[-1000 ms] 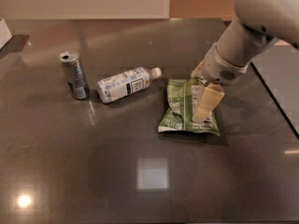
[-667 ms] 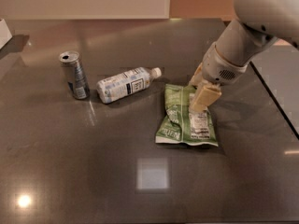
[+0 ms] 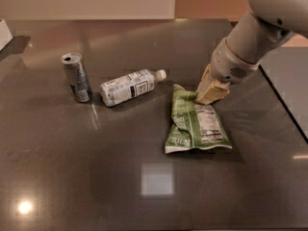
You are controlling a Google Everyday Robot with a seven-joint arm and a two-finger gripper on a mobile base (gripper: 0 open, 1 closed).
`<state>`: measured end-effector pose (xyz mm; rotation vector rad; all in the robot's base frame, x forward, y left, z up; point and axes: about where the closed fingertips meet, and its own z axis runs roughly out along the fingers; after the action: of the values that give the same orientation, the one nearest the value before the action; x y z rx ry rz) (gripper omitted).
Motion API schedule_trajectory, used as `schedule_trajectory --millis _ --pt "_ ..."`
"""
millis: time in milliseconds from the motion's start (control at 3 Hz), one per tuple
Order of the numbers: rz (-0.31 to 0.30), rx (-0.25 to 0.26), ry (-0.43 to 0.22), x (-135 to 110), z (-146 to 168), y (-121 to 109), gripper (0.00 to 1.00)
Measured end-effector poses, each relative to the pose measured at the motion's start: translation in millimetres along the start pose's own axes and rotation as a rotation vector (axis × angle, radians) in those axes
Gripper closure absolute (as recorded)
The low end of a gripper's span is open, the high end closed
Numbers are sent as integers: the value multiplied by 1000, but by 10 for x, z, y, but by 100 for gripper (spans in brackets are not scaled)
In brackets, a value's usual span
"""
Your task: Pick green jalapeno chip bag
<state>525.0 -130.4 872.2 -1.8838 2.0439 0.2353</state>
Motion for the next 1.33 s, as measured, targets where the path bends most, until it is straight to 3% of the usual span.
schedule_trajectory --millis 333,1333 --pt "-5 9 -13 -51 -149 -14 100" --pt "-40 -8 -105 -433 -891 -224 100"
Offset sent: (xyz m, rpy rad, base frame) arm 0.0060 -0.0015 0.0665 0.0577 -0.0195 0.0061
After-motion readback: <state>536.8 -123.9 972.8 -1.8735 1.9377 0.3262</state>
